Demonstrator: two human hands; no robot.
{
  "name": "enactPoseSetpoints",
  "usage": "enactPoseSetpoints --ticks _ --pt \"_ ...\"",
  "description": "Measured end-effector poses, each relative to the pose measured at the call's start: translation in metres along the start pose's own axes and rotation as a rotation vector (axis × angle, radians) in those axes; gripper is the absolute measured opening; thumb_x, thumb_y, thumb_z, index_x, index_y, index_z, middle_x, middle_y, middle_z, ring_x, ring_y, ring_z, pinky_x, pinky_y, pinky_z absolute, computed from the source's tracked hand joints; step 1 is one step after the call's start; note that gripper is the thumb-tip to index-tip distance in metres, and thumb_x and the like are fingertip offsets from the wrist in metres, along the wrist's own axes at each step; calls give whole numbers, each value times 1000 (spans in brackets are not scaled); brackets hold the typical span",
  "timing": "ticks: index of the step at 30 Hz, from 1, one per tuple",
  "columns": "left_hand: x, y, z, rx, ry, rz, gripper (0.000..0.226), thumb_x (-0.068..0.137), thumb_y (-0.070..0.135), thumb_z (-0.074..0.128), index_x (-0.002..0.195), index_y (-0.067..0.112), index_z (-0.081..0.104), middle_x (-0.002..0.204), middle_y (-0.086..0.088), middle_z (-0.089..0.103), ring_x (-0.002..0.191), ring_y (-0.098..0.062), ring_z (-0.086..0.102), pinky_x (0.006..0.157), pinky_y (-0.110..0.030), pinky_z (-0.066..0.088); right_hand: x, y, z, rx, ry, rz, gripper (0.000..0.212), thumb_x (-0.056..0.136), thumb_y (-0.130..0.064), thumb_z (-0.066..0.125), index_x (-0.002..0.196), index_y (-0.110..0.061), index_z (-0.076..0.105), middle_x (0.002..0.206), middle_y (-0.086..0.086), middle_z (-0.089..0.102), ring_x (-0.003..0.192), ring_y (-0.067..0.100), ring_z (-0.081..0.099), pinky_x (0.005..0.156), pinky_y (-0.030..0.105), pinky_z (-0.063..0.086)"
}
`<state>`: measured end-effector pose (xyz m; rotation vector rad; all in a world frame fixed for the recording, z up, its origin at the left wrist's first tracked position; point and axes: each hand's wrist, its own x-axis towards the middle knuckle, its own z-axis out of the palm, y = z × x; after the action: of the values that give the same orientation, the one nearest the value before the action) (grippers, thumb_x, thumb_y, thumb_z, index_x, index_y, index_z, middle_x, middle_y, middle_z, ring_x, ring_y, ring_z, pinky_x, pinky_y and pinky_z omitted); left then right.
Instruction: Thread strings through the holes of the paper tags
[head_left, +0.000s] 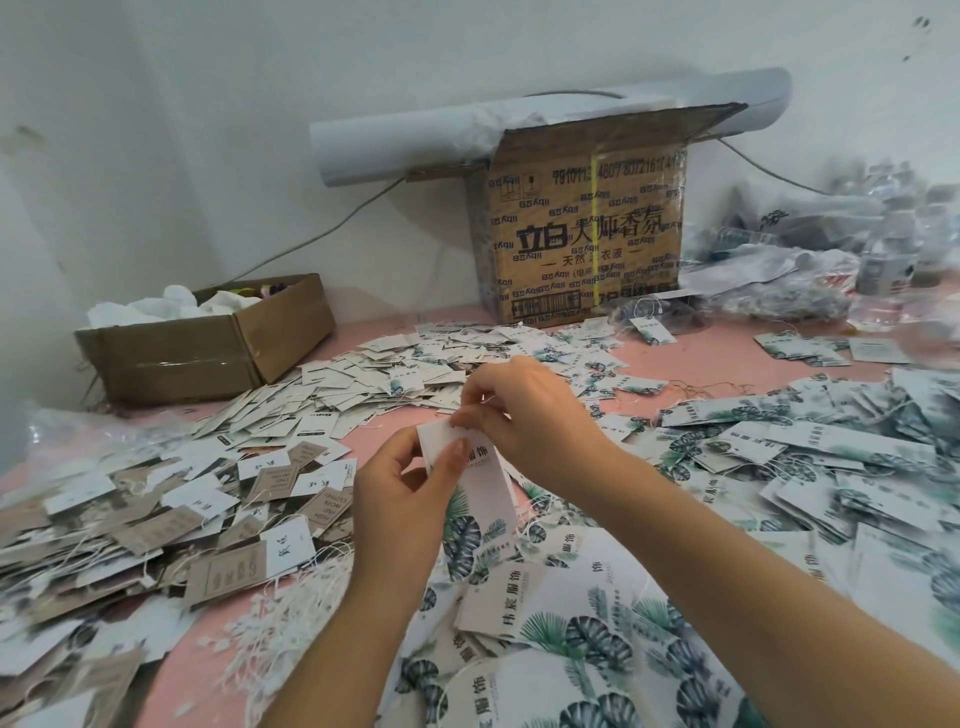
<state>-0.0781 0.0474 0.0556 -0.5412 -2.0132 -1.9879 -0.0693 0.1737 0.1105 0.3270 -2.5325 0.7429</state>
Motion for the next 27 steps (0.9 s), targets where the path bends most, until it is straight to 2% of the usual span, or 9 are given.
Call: enactPoseSetpoints --ticks 3,7,9,11,13,16,18,22,27 --pt "0 2 1 13 3 -2 29 84 22 66 76 51 68 75 11 72 65 -7 68 67 -44 57 -1 -1 2 -37 -11 -8 14 90 -30 57 91 -16 61 80 -3 49 85 13 40 69 27 30" --pt "-2 3 1 32 -21 -15 26 84 22 66 79 48 68 74 6 72 64 -12 65 70 -51 54 -1 -1 3 -69 -6 -29 17 90 -31 57 93 -15 62 72 -9 44 84 11 37 68 29 32" --pt "-3 3 2 29 -34 -5 18 83 28 66 81 46 68 74 -1 71 65 -17 61 66 -49 52 -2 -1 5 -82 6 -49 18 90 -32 57 93 -15 63 67 -14 38 83 11 36 68 29 33" --pt "-3 2 1 16 -46 7 7 77 42 63 82 44 68 70 -7 67 63 -19 54 62 -40 46 -2 -1 5 -91 14 -60 19 90 -33 57 91 -14 63 67 -13 39 82 11 36 67 28 31" --pt "-2 0 0 23 -67 10 13 79 47 56 81 42 67 69 -7 61 59 -17 50 56 -34 40 -2 1 4 -89 32 -55 20 90 -34 57 91 -14 63 71 -10 43 81 11 37 67 28 30" --pt "-1 -2 2 -30 -108 -6 39 99 24 40 78 43 67 68 6 65 60 -9 61 50 -22 49 0 3 2 -66 78 -27 21 89 -33 58 90 -13 65 74 -8 47 81 12 39 66 26 31" --pt "-3 -1 3 -67 -123 -17 51 101 13 34 79 44 69 69 9 67 60 -5 63 48 -19 50 0 5 2 -57 106 -23 19 90 -30 57 89 -13 65 77 -7 51 83 12 37 69 29 34" --pt "-2 -1 4 -70 -70 -1 34 100 12 37 92 32 64 70 7 67 56 -9 64 49 -23 52 0 7 10 -140 126 -85 19 95 -24 48 98 -11 62 96 1 60 86 10 29 77 28 35" --pt "1 -1 2 -92 -4 4 20 95 11 46 91 22 63 73 3 67 55 -16 66 48 -26 53 -2 6 17 -175 125 -114 21 94 -29 50 98 -12 62 96 2 60 84 7 24 77 32 37"
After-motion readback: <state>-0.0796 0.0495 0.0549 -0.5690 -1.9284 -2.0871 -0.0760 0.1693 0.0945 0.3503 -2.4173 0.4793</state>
